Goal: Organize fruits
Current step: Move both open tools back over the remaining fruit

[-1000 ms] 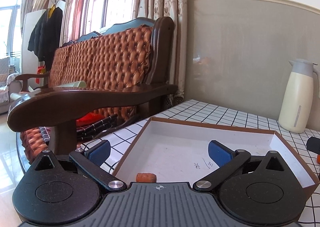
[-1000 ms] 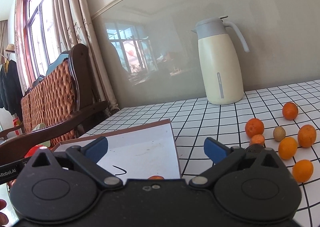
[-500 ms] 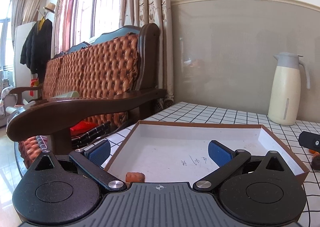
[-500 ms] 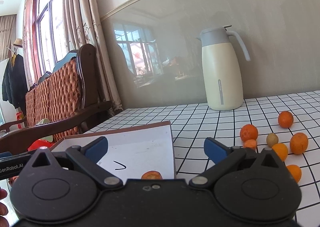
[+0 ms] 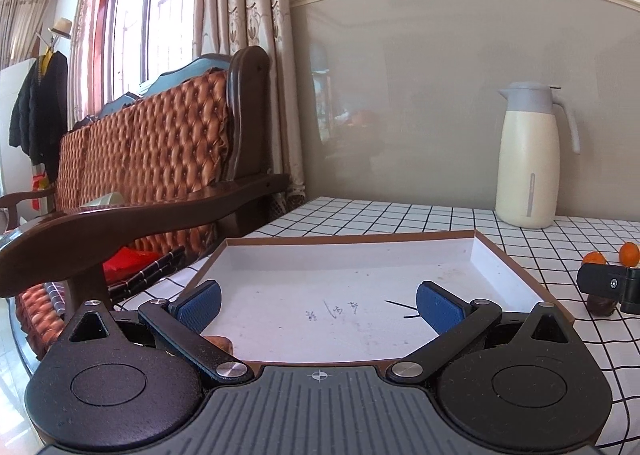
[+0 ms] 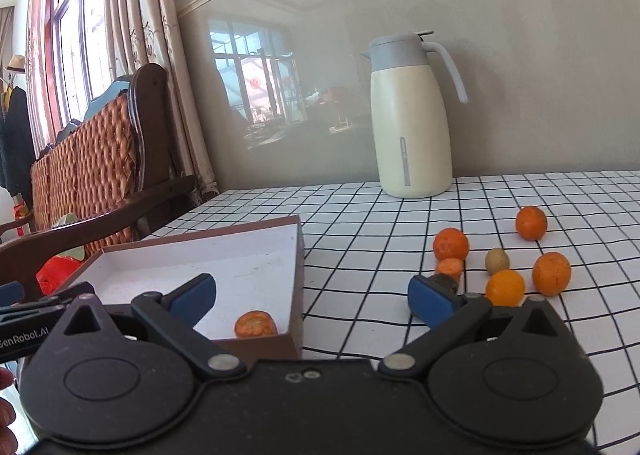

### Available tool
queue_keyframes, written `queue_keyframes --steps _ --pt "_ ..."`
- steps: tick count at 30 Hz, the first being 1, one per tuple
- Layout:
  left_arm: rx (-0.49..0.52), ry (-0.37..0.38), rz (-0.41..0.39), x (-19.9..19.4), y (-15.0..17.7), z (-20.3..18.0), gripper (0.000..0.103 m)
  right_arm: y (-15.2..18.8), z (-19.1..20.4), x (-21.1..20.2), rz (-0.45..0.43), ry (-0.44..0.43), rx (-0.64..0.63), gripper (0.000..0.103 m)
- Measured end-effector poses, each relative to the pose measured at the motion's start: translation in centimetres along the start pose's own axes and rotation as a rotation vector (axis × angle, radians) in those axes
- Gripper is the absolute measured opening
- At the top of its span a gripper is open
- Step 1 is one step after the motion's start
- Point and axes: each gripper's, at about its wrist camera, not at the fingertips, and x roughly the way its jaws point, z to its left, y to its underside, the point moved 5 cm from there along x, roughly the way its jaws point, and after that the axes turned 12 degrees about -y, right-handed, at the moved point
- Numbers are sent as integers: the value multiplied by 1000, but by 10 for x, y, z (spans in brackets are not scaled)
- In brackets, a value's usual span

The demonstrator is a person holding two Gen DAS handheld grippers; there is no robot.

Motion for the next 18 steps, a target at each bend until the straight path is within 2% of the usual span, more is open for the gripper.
queue_keyframes --steps 8,18 --pt "15 99 2 -12 -2 -37 103 0 -26 -25 30 60 1 97" --pt "66 172 -8 -26 -2 -78 103 -1 -57 -46 41 124 57 97"
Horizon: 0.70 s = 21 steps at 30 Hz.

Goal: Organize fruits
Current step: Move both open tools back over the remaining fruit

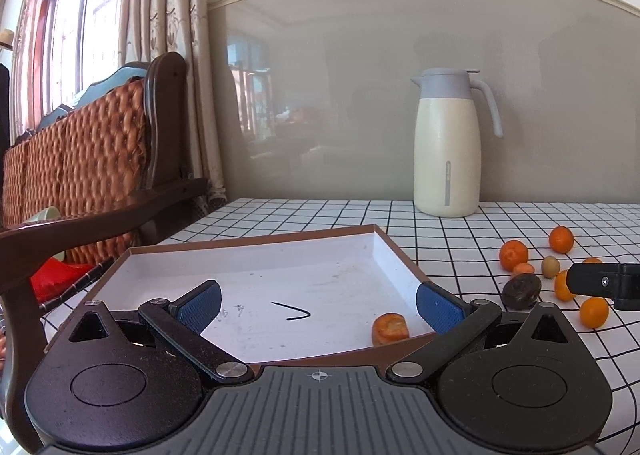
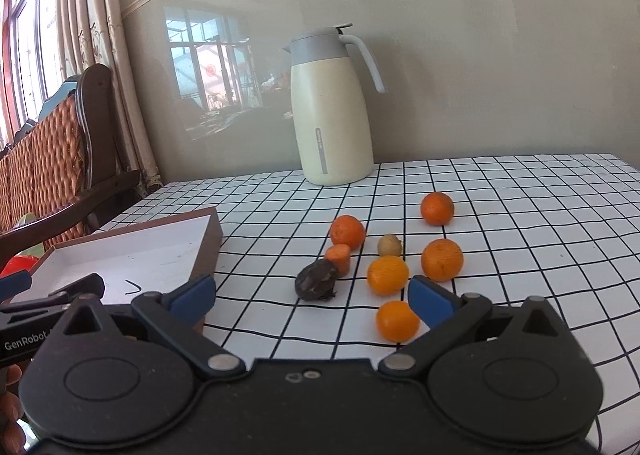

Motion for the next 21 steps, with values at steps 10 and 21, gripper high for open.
queue_keyframes --steps 10,21 --pt "34 79 -13 -6 -4 -37 103 0 -26 -9 13 81 9 97" --pt "80 172 -23 -11 -4 -84 102 4 -58 -27 7 149 20 93"
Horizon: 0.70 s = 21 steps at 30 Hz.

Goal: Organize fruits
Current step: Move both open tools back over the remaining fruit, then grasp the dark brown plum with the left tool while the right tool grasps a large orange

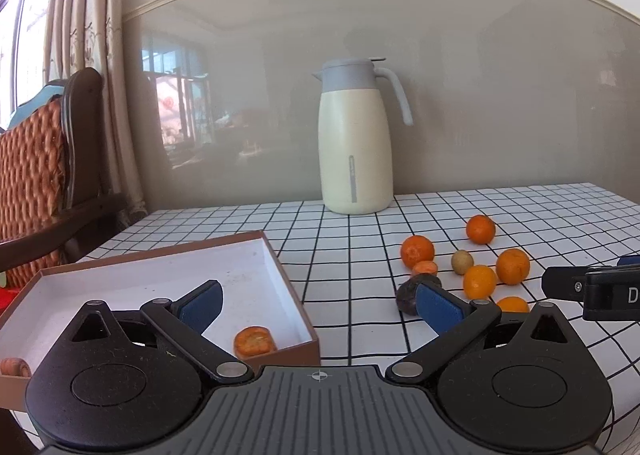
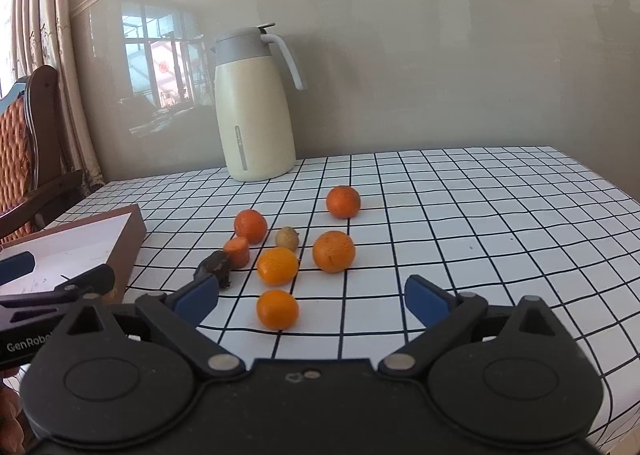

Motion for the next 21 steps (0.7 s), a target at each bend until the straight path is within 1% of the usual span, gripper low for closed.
queue_keyframes --steps 7,9,11,12,15,18,20,21 --pt "17 51 -2 1 -2 -25 102 1 -18 -6 -3 22 24 88" --pt "24 55 -2 2 -1 -31 102 1 -22 -8 -7 28 26 83" --pt "29 57 6 4 0 -38 100 2 -25 -9 -4 32 24 78" --pt "32 58 12 6 0 -41 95 2 -27 -10 -3 33 25 78" --pt "24 70 37 10 2 -47 93 3 -33 -12 -1 39 29 77" --pt "22 72 54 15 4 -53 90 4 -39 -12 -1 47 35 72" --pt "26 75 61 17 4 -57 87 4 -43 -9 11 46 40 66" --pt "23 79 66 19 4 -58 86 4 -45 -8 11 44 44 65"
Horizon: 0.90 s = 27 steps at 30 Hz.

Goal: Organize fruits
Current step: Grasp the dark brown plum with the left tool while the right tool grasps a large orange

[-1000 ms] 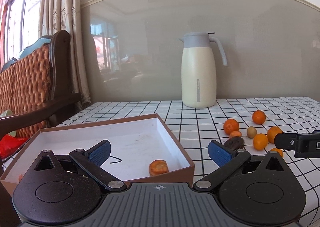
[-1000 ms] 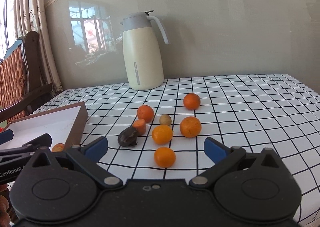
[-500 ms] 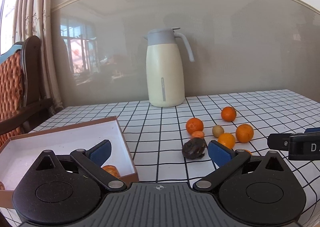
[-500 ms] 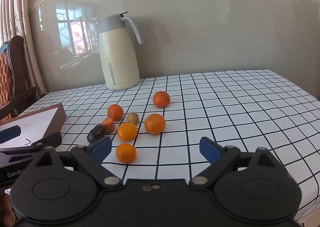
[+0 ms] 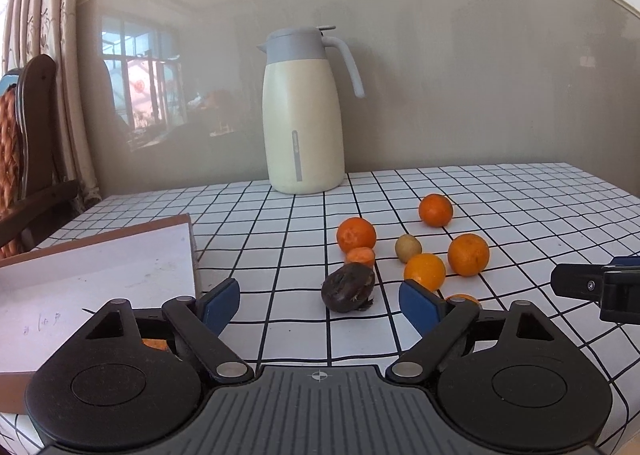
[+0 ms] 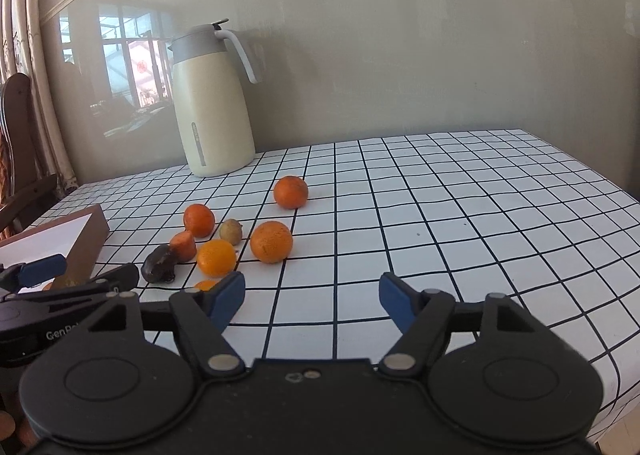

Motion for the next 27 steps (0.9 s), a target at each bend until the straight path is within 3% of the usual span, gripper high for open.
queue_keyframes --steps 6,27 --pt "-4 3 16 10 -1 -8 85 -5 -3 13 29 -32 -2 50" --pt "-28 -8 90 49 -2 -21 80 -26 0 70 103 -66 -62 46"
